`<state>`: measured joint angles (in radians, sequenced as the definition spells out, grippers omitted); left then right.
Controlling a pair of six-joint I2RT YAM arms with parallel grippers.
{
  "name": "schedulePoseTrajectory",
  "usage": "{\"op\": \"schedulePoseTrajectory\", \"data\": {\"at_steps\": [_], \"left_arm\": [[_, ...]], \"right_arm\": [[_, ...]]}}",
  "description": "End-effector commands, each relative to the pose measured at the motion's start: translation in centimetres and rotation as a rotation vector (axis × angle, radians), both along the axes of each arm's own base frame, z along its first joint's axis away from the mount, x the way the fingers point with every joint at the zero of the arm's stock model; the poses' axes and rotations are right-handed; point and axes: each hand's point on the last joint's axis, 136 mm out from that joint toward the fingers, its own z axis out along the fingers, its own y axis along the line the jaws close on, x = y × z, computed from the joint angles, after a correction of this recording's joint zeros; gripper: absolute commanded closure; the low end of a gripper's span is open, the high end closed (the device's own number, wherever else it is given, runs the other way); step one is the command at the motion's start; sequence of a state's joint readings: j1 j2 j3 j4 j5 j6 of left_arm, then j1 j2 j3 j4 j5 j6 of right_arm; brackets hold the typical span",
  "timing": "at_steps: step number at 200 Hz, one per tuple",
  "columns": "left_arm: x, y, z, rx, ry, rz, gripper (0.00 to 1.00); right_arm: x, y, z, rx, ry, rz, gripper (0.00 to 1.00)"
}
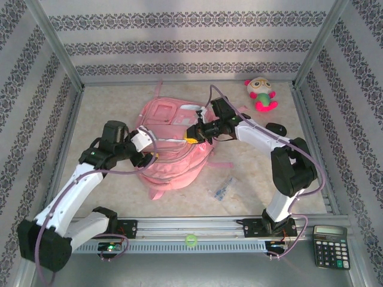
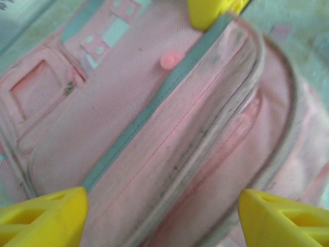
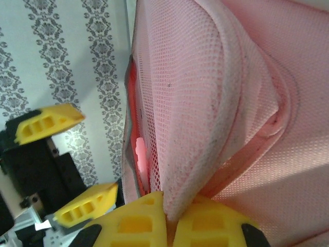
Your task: Pack books, pencil case, and school supplies into a backpack
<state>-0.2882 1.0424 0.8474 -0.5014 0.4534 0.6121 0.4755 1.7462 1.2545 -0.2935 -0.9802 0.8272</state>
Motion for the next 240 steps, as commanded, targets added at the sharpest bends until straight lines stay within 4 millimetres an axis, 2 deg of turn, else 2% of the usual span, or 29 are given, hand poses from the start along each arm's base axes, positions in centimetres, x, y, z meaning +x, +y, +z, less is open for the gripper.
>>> {"op": "schedulePoseTrajectory", "data": {"at_steps": [1, 13, 23, 52, 56, 67, 82, 89, 102, 116, 136, 157, 182, 200, 218, 240], "left_arm": [[1.2, -0.5, -0.2, 0.109, -0.088, -0.108, 0.23], [2.2, -0.6, -0.8, 0.140, -0.105, -0.100, 0.23], [3.4, -0.4, -1.1, 0.158, -0.126, -0.068, 0.28], [4.9, -0.7, -0.3, 0.136, -0.138, -0.025, 0.58], [5.0, -0.8, 0.0, 0.125, -0.134, -0.020, 0.65], [5.0, -1.0, 1.0, 0.086, -0.124, 0.000, 0.84], [4.4, -1.3, 2.1, 0.038, -0.106, 0.005, 0.95], [4.1, -1.5, 2.5, 0.015, -0.092, 0.009, 0.96], [3.6, -1.6, 3.0, -0.015, -0.056, 0.020, 0.97], [3.2, -1.7, 3.2, -0.037, -0.002, 0.046, 0.99], [3.5, -1.1, 3.2, -0.070, 0.064, 0.160, 1.00], [3.9, -0.4, 2.9, -0.103, 0.126, 0.292, 1.00], [3.6, -0.4, 2.0, -0.103, 0.194, 0.379, 1.00], [3.1, -1.1, 1.1, -0.105, 0.249, 0.390, 1.00], [2.7, -2.0, 0.6, -0.124, 0.280, 0.396, 1.00], [2.6, -2.7, 0.6, -0.152, 0.278, 0.393, 1.00]], "right_arm": [[-1.5, 1.1, 4.1, 0.126, -0.092, 0.154, 1.00], [-1.5, 1.1, 4.1, 0.123, -0.090, 0.159, 1.00], [-1.6, 1.2, 3.9, 0.120, -0.088, 0.165, 1.00], [-1.2, 0.7, 3.6, 0.103, -0.093, 0.156, 1.00], [-1.0, 0.4, 3.5, 0.093, -0.098, 0.146, 1.00], [-0.4, -0.7, 3.3, 0.050, -0.115, 0.107, 0.86], [0.6, -3.0, 3.1, -0.029, -0.155, 0.028, 0.66], [0.8, -4.1, 3.3, -0.062, -0.173, -0.009, 0.59], [1.0, -6.5, 3.5, -0.138, -0.208, -0.091, 0.56], [0.3, -9.4, 2.9, -0.281, -0.227, -0.188, 0.52], [-2.7, -13.2, 0.9, -0.517, -0.197, -0.290, 0.46], [-7.0, -15.4, -2.2, -0.708, -0.119, -0.367, 0.43], [-11.4, -16.9, -6.4, -0.859, -0.046, -0.430, 0.41], [-13.9, -16.8, -9.4, -0.909, 0.019, -0.442, 0.39], [-14.8, -15.9, -11.4, -0.922, 0.045, -0.447, 0.38], [-14.6, -14.6, -13.2, -0.901, 0.061, -0.454, 0.37]]}}
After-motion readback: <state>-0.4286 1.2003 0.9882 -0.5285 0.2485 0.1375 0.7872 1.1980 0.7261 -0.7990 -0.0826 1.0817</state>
